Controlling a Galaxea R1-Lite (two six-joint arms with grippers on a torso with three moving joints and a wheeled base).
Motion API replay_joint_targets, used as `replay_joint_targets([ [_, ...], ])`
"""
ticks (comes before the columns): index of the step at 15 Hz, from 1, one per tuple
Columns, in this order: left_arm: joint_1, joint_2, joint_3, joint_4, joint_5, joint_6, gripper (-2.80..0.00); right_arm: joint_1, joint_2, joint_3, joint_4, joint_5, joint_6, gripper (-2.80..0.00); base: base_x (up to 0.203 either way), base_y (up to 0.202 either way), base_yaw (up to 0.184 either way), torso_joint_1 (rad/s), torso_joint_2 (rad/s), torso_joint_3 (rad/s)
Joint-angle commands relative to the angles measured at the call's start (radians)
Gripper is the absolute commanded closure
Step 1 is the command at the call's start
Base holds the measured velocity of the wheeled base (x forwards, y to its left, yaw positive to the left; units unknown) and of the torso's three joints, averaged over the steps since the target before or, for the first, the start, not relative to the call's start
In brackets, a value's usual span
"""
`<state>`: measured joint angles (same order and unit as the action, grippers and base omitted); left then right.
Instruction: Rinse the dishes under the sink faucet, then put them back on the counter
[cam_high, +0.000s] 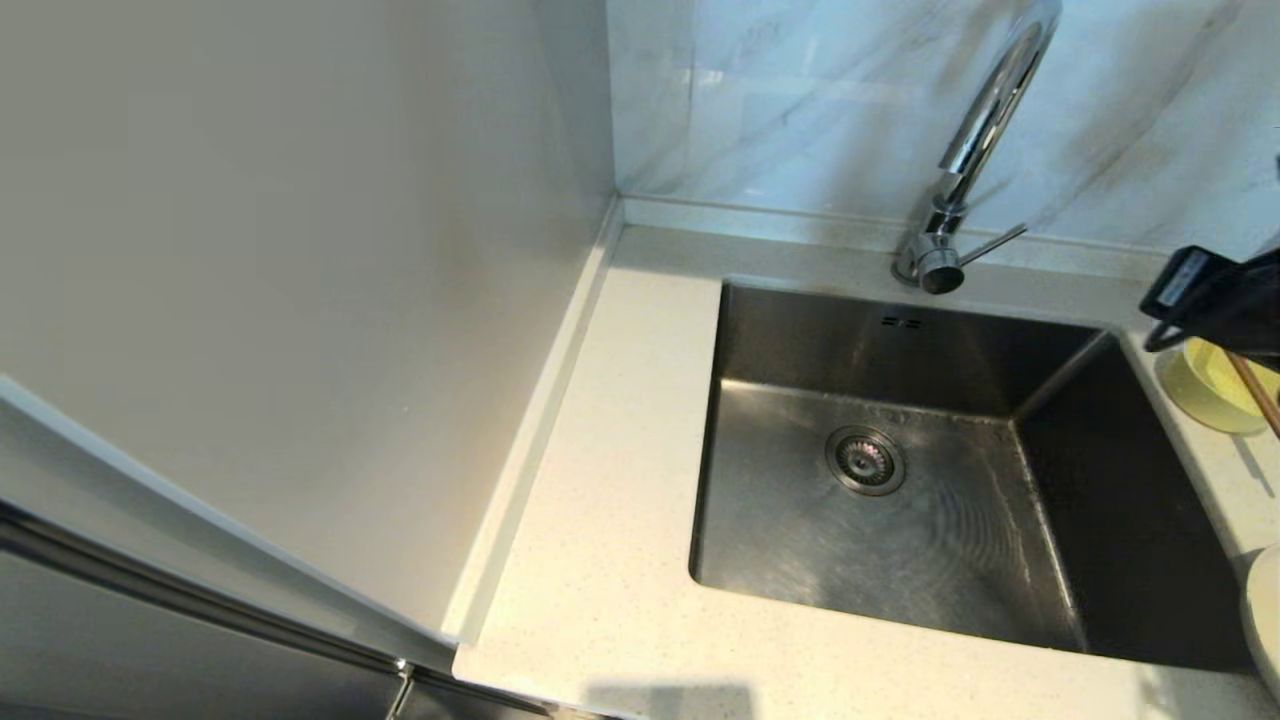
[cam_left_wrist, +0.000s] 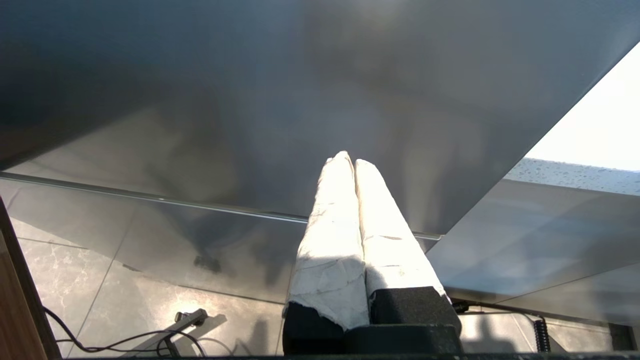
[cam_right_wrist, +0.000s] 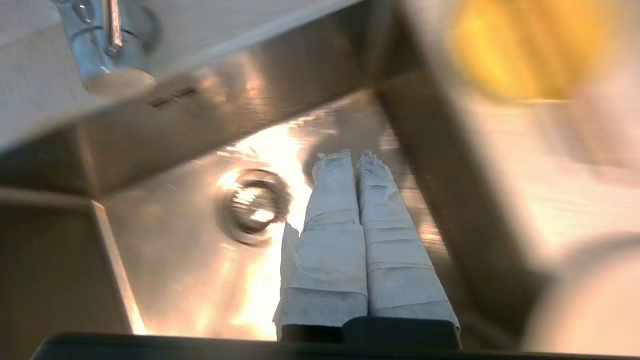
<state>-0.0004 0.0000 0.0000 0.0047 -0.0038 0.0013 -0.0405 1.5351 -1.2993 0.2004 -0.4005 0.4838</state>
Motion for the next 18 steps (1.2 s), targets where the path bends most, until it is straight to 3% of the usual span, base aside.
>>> replay_joint_targets([
  [1,0.0,0.0,0.0,0.0,-0.001,0.0,0.0,-0.033,-0.245,0.102,0.003,-0.002,-0.056,0.0,0.0,0.0,0.0,0.0,0.0,0.0],
  [7,0.0,0.0,0.0,0.0,-0.001,0.0,0.0,-0.088,-0.69,0.318,0.007,0.004,-0.293,0.0,0.0,0.0,0.0,0.0,0.0,0.0],
  [13,0.0,0.0,0.0,0.0,-0.001,0.0,0.0,0.027,-0.936,0.409,0.028,-0.001,-0.433,0.0,0.0,0.0,0.0,0.0,0.0,0.0],
  [18,0.0,0.0,0.0,0.0,-0.001,0.0,0.0,0.037,-1.102,0.48,0.094,0.003,-0.487,0.0,0.0,0.0,0.0,0.0,0.0,0.0],
])
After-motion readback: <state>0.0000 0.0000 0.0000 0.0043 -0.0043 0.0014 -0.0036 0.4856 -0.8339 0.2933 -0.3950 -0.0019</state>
